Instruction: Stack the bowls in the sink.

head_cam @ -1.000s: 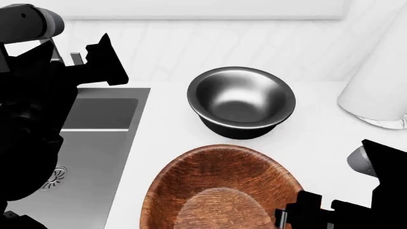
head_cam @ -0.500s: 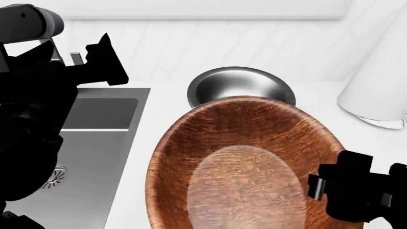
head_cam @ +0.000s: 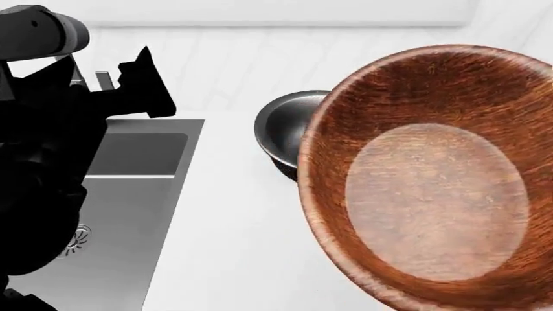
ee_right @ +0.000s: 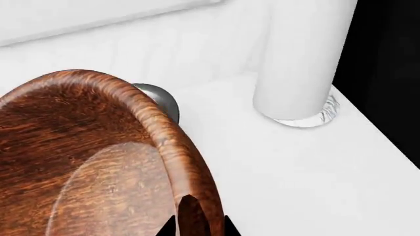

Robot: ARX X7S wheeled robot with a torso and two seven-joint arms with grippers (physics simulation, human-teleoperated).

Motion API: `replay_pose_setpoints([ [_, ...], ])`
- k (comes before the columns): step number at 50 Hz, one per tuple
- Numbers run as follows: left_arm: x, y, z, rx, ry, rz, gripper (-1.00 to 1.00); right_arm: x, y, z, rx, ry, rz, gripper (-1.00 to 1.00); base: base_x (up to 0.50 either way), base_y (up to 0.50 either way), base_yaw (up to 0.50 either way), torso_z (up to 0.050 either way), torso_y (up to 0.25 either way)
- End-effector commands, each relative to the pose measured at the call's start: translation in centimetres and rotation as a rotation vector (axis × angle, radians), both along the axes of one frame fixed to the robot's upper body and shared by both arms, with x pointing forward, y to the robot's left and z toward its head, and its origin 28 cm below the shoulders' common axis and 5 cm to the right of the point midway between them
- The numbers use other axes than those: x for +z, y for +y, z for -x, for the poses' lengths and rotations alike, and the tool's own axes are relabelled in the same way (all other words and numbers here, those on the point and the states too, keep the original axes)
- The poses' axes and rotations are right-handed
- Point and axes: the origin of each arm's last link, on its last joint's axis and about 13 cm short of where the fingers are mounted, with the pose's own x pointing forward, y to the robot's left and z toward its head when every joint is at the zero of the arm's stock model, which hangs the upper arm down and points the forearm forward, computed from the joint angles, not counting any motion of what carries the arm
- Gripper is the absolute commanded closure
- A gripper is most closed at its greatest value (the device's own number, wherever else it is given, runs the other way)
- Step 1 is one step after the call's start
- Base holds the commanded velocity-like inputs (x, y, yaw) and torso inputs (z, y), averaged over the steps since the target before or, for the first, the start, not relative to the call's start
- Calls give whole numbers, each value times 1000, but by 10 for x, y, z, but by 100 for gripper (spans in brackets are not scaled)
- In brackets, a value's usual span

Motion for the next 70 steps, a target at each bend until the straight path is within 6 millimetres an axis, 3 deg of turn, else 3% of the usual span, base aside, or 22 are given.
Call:
replay_pose_setpoints([
  [1,0,0,0,-2,2,0,-100,6,-23,12,-79,-118,23,100,0,0,0,0,0],
  [17,-3,-5,4,-28,7,-9,-100,14,-37,24,-119,-230,37,100,0,0,0,0,0],
  [23,-5,-27,5,-95,11,-55,-100,14,-35,26,-109,-232,37,100,0,0,0,0,2],
  [34,28,-60,-17,-199,44,-17,-100,10,-31,27,-82,-215,45,100,0,0,0,0,0],
  [41,31,-83,-24,-233,52,-48,-100,10,-30,28,-76,-214,44,100,0,0,0,0,0],
  [46,22,-104,-25,-278,85,-97,-100,10,-29,28,-72,-211,44,100,0,0,0,0,0],
  [54,22,-134,-61,-363,362,8,-100,10,-30,30,-70,-224,47,100,0,0,0,0,1],
  [63,23,-152,-103,-331,468,79,-100,12,-31,33,-66,-250,58,100,0,0,0,0,0],
  [70,28,-154,-140,-277,493,220,-100,13,-32,34,-66,-257,55,100,0,0,0,0,0],
])
